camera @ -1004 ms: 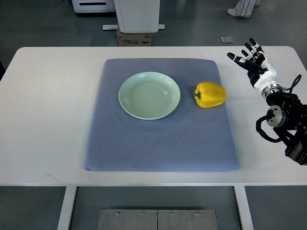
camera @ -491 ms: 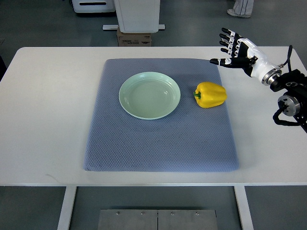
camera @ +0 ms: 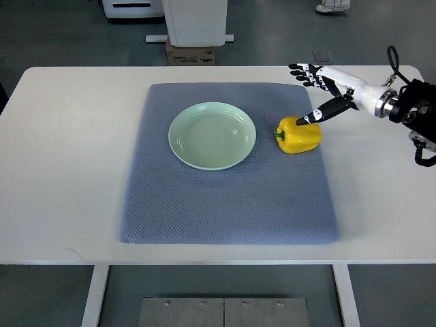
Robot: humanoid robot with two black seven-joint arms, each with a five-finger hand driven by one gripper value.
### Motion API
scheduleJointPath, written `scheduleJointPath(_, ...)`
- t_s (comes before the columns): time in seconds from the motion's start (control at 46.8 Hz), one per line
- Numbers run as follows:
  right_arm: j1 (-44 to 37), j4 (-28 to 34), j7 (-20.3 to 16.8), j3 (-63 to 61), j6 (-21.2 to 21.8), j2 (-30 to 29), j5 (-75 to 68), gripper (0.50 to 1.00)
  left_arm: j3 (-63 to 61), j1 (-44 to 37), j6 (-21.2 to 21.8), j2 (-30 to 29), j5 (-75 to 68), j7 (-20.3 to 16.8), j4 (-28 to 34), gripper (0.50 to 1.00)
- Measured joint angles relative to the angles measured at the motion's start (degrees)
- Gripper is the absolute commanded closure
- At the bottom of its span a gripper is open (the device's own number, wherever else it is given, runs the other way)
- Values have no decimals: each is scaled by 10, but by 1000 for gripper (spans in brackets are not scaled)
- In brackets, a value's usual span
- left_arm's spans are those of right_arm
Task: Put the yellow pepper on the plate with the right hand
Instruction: 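Reach the open right hand over the yellow pepper, then close the right hand's fingers around the yellow pepper, then lift the pepper and carry it with the right hand onto the plate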
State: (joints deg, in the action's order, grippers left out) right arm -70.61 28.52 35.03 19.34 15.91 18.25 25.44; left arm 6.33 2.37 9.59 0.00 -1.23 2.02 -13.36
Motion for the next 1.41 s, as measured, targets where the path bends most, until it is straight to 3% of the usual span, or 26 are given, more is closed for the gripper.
scheduleJointPath(0.491,-44,56,0,88,-13,-3,37,511,0,0,0,0,0,0,0,500)
scheduleJointPath(0.919,-41,55,0,141,-90,-22,42,515,0,0,0,0,0,0,0,500)
scheduleJointPath(1.175,-39,54,0,182,-130,-41,42,571,0,0,0,0,0,0,0,500)
scheduleJointPath(1.41,-40,53,0,198,-145,-48,42,590,0,0,0,0,0,0,0,500)
